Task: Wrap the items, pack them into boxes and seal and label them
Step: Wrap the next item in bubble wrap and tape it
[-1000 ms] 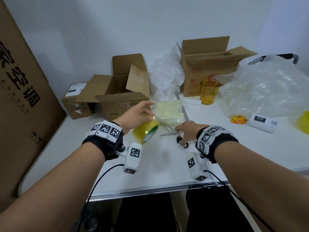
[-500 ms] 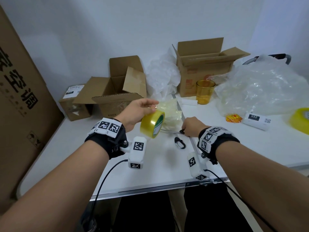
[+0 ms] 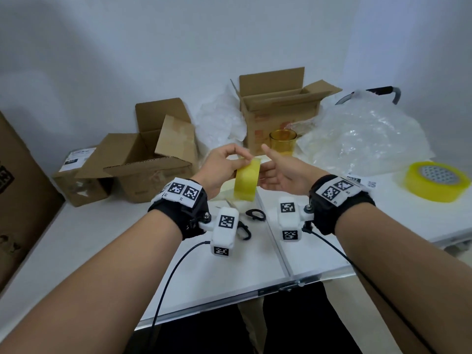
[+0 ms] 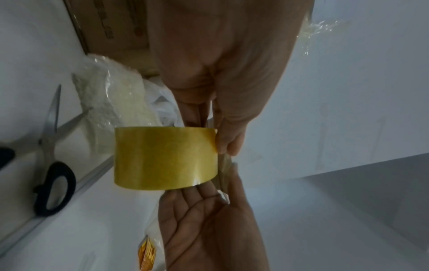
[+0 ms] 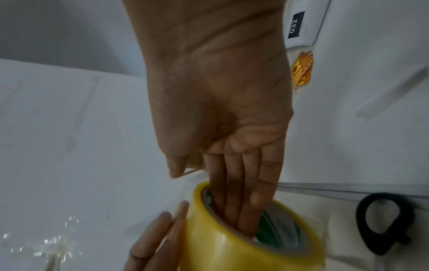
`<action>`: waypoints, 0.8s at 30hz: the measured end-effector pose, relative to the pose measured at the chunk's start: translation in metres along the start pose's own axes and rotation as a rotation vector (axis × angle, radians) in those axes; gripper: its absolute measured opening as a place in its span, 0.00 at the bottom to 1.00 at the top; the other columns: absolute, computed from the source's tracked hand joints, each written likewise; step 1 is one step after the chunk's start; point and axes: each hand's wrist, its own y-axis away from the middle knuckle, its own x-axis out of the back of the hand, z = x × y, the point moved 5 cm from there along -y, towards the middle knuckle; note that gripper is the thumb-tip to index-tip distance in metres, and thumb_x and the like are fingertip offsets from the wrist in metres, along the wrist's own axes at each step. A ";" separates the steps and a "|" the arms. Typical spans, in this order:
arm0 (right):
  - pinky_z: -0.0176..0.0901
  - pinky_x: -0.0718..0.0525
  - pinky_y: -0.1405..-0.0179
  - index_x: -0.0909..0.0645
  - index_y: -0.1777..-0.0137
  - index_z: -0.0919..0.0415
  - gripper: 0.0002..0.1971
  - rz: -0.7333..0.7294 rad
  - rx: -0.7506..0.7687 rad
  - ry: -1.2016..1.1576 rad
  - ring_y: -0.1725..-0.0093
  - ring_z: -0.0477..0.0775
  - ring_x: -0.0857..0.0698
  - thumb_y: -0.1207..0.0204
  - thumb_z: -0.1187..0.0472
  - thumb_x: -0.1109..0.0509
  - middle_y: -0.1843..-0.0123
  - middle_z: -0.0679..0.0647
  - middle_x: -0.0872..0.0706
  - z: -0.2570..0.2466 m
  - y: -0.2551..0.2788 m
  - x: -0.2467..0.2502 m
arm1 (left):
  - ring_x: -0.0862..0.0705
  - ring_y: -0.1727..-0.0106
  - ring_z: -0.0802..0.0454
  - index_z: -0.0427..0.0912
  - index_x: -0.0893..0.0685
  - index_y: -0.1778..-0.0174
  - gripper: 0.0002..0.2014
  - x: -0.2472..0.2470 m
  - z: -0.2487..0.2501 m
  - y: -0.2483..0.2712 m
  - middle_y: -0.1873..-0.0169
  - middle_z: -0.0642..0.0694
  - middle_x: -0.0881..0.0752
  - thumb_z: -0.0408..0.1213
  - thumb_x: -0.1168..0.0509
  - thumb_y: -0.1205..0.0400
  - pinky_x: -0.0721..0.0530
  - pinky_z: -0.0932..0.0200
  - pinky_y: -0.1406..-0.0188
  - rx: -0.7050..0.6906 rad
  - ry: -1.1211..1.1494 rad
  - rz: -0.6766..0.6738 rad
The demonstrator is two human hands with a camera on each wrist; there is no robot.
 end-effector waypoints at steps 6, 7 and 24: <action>0.48 0.14 0.41 0.16 0.44 0.60 0.07 0.048 0.103 -0.167 0.48 0.57 0.12 0.18 0.61 0.32 0.46 0.58 0.12 -0.002 0.003 0.030 | 0.15 0.41 0.49 0.42 0.16 0.67 0.13 -0.040 0.001 -0.019 0.38 0.49 0.16 0.22 0.31 0.21 0.15 0.56 0.45 -0.055 -0.066 -0.055; 0.49 0.14 0.41 0.16 0.44 0.60 0.06 0.066 0.120 -0.168 0.47 0.58 0.12 0.18 0.64 0.33 0.47 0.58 0.11 -0.003 0.003 0.036 | 0.16 0.40 0.50 0.42 0.15 0.65 0.12 -0.044 0.001 -0.022 0.37 0.50 0.17 0.21 0.31 0.20 0.15 0.59 0.45 -0.066 -0.085 -0.069; 0.43 0.28 0.60 0.27 0.63 0.64 0.08 0.497 0.139 1.243 0.50 0.63 0.21 0.23 0.72 0.41 0.59 0.58 0.24 0.023 -0.038 0.079 | 0.21 0.71 0.51 0.52 0.10 0.48 0.15 0.043 -0.049 -0.055 0.38 0.47 0.13 0.28 0.38 0.15 0.26 0.63 0.74 0.030 -0.585 0.140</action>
